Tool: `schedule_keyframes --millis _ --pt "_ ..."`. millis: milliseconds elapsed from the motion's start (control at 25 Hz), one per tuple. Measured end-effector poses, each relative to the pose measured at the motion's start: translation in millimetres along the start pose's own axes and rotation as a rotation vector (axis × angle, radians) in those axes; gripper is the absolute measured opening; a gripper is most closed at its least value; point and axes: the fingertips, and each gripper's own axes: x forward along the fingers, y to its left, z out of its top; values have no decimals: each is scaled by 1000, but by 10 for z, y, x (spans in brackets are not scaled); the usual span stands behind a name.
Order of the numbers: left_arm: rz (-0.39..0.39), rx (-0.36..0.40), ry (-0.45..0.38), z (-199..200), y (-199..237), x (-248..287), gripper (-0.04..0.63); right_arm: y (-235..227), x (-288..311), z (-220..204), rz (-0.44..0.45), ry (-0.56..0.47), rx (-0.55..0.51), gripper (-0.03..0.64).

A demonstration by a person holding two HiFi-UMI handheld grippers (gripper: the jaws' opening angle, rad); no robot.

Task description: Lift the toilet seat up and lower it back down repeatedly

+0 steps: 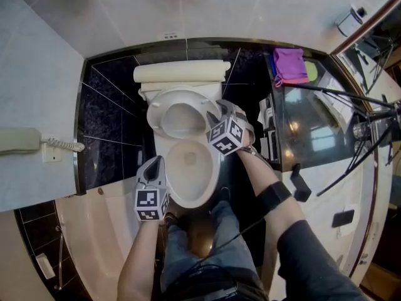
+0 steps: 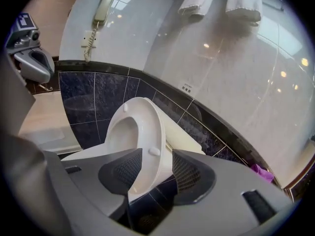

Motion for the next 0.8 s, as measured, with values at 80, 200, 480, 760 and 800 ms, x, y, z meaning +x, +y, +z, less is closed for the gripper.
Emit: schedule_keyframes --millis 80,200,480,760,800 --pt "10 -8 -5 -16 29 91 0 -29 145 66 -2 -9 -29 213" --pt "25 -14 -3 -62 51 186 0 -18 335 177 7 -23 -94 205" --pt "49 -49 18 -224 61 271 0 -57 654 337 3 -44 -166 144" --pt "66 -79 46 -414 114 284 0 -37 743 346 4 -36 -179 91" --pt "65 -83 51 -445 105 286 0 -35 735 346 5 -32 -177 90"
